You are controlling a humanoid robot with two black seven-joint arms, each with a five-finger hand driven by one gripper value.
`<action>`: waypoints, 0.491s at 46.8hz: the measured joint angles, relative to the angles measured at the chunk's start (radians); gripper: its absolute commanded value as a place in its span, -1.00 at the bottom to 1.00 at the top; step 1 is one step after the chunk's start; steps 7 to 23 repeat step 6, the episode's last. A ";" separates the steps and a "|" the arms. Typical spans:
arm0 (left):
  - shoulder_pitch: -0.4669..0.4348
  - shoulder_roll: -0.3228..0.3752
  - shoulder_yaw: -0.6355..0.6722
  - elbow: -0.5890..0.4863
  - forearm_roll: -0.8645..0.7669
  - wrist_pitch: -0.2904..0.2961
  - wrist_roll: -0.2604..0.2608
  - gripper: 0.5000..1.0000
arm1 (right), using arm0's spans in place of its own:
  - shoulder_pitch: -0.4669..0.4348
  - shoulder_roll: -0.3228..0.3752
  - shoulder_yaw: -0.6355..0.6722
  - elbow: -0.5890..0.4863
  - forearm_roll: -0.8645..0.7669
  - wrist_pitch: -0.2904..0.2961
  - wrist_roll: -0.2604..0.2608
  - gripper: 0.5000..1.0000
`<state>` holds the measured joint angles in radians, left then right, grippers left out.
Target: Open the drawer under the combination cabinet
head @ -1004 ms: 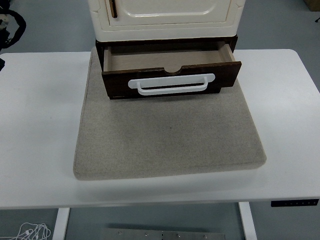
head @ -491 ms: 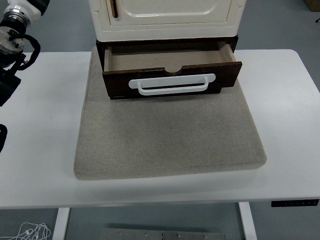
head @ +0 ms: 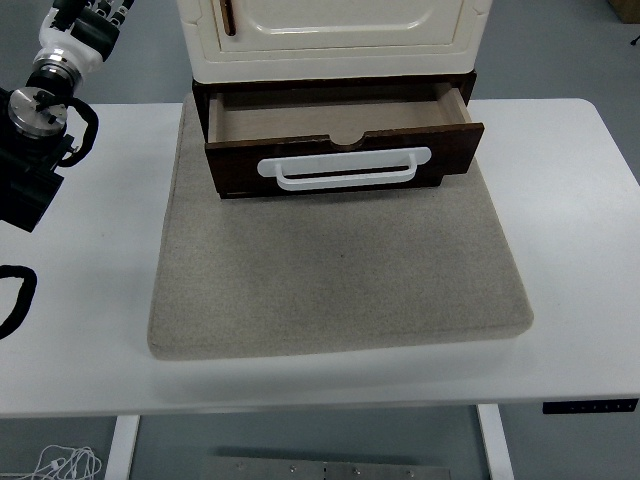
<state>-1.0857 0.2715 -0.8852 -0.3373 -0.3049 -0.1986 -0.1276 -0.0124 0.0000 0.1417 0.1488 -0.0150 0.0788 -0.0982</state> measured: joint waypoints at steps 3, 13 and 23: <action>0.007 -0.015 0.000 0.004 -0.003 0.000 0.002 1.00 | 0.000 0.000 0.001 0.000 0.000 0.001 0.000 0.71; 0.014 -0.024 0.000 0.008 -0.004 0.000 0.003 1.00 | 0.000 0.000 0.001 0.000 0.000 0.001 0.000 0.71; 0.014 -0.024 0.000 0.008 -0.004 0.000 0.003 1.00 | 0.000 0.000 0.001 0.000 0.000 0.001 0.000 0.71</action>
